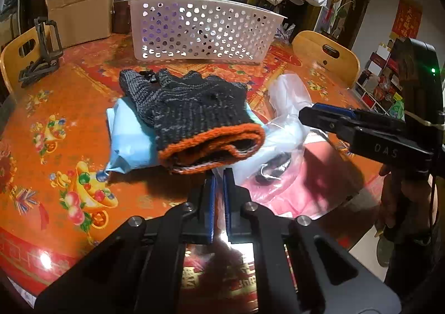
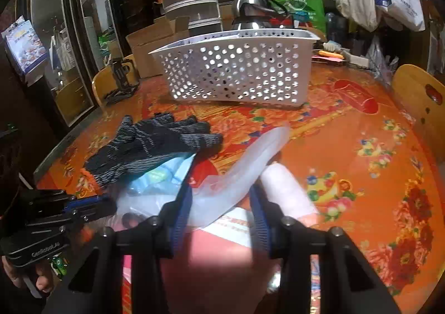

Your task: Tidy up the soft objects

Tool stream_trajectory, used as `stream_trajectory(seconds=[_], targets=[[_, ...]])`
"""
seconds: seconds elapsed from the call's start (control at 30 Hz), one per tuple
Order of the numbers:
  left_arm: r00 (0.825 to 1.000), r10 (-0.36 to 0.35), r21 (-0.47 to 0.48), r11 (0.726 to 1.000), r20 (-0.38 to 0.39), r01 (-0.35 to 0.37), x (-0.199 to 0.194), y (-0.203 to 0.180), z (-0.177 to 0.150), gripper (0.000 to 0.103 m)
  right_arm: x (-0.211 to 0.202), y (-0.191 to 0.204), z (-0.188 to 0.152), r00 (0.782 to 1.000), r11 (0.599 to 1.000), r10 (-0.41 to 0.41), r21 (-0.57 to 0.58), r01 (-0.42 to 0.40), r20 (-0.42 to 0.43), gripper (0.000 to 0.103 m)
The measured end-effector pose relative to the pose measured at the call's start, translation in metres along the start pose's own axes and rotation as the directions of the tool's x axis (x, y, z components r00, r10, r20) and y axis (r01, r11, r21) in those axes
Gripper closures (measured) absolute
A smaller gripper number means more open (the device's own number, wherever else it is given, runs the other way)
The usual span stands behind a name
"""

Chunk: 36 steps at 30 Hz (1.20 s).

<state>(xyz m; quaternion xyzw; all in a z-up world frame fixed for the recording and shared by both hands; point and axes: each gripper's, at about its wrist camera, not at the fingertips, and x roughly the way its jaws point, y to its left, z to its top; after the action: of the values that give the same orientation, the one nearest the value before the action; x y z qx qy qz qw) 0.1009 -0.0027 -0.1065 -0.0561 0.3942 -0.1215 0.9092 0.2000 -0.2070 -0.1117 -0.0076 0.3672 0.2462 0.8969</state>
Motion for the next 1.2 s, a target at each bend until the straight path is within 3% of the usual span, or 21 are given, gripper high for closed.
stream_trajectory(seconds=[0.33,0.4,0.47,0.6,0.9,1.2], targets=[[1.000,0.019,-0.014,1.000,0.009,-0.019,-0.002,0.020,0.005,0.099,0.011,0.004,0.002,0.999,0.999,0.040,0.017,-0.040,-0.034,0.070],[1.000,0.030,0.002,1.000,0.008,-0.030,-0.001,0.019,0.005,0.099,0.012,0.008,0.002,0.998,0.999,0.044,0.000,-0.044,-0.042,0.084],[0.999,0.030,0.010,0.999,0.009,-0.031,-0.001,0.018,0.004,0.099,0.013,0.012,0.001,0.998,0.999,0.043,-0.024,-0.044,-0.046,0.089],[1.000,0.021,0.023,1.000,0.017,-0.022,-0.003,0.016,0.002,0.100,0.006,0.017,-0.003,0.999,0.998,0.034,-0.053,-0.035,-0.019,0.094],[0.994,0.001,0.092,0.996,0.108,-0.011,-0.035,-0.003,0.001,0.101,-0.032,0.022,-0.006,0.997,0.998,0.011,-0.061,-0.006,0.081,0.094],[0.982,-0.038,0.102,0.995,0.185,0.019,-0.075,-0.013,0.022,0.101,-0.084,0.036,0.012,0.978,0.996,0.002,-0.084,0.016,0.210,0.094]])
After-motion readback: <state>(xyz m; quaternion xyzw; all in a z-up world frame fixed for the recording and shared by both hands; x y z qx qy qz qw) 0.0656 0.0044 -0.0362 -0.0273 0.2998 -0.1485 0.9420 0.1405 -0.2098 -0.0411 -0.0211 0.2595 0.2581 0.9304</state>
